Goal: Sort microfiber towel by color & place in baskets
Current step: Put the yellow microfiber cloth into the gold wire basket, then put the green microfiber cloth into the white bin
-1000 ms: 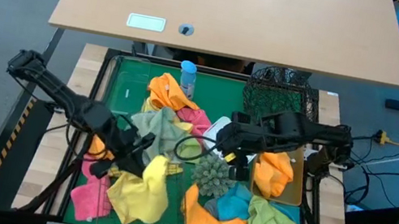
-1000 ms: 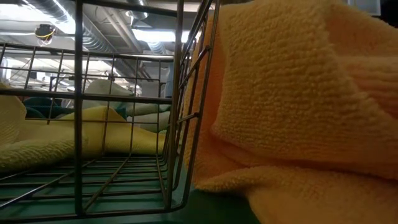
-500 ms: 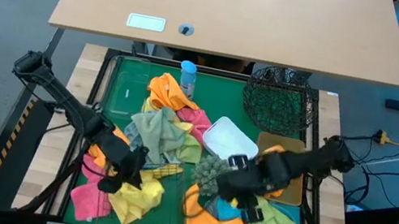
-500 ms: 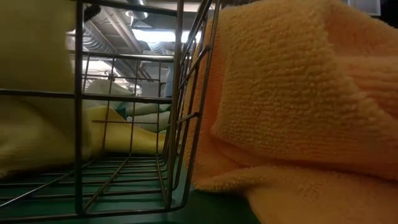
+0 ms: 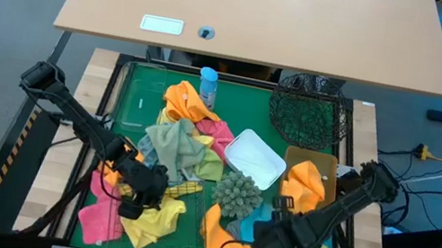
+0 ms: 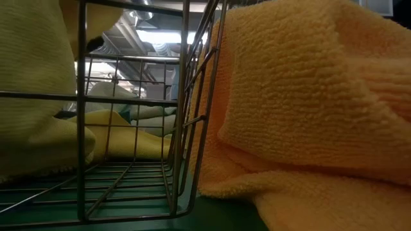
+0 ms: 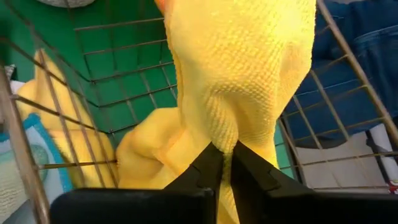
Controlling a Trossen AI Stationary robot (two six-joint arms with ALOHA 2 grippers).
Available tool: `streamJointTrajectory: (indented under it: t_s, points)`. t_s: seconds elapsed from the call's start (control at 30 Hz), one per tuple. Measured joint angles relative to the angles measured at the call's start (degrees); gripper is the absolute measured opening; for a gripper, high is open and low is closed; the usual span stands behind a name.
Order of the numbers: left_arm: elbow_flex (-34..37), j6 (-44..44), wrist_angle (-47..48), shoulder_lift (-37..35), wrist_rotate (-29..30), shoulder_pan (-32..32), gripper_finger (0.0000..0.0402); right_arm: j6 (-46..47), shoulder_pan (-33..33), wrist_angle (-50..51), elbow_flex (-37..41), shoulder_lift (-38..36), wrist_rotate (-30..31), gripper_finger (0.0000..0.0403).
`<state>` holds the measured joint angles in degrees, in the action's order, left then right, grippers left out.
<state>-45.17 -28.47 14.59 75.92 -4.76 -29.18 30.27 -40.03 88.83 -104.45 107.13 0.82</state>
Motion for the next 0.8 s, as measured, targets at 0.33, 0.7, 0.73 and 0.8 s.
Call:
streamJointTrajectory:
  t_s: [0.33,0.7,0.73,0.8]
  points:
    - [0.00,-2.93,-0.04,0.00,2.79,1.31,0.0104,15.68,-1.24,-1.16,5.46,0.00,-1.34,0.0166]
    - [0.00,-2.93,-0.05,0.00,-3.73,1.28,0.0116,19.86,-1.21,-8.81,13.69,0.00,-4.43,0.0166]
    - [0.00,-2.95,-0.05,0.00,-3.73,1.28,0.0116,20.31,-1.21,-8.81,14.29,0.00,-4.40,0.0166]
    - [0.00,-2.95,-0.06,0.00,-3.73,1.28,0.0116,20.75,-1.21,-8.80,15.38,0.00,-4.28,0.0166]
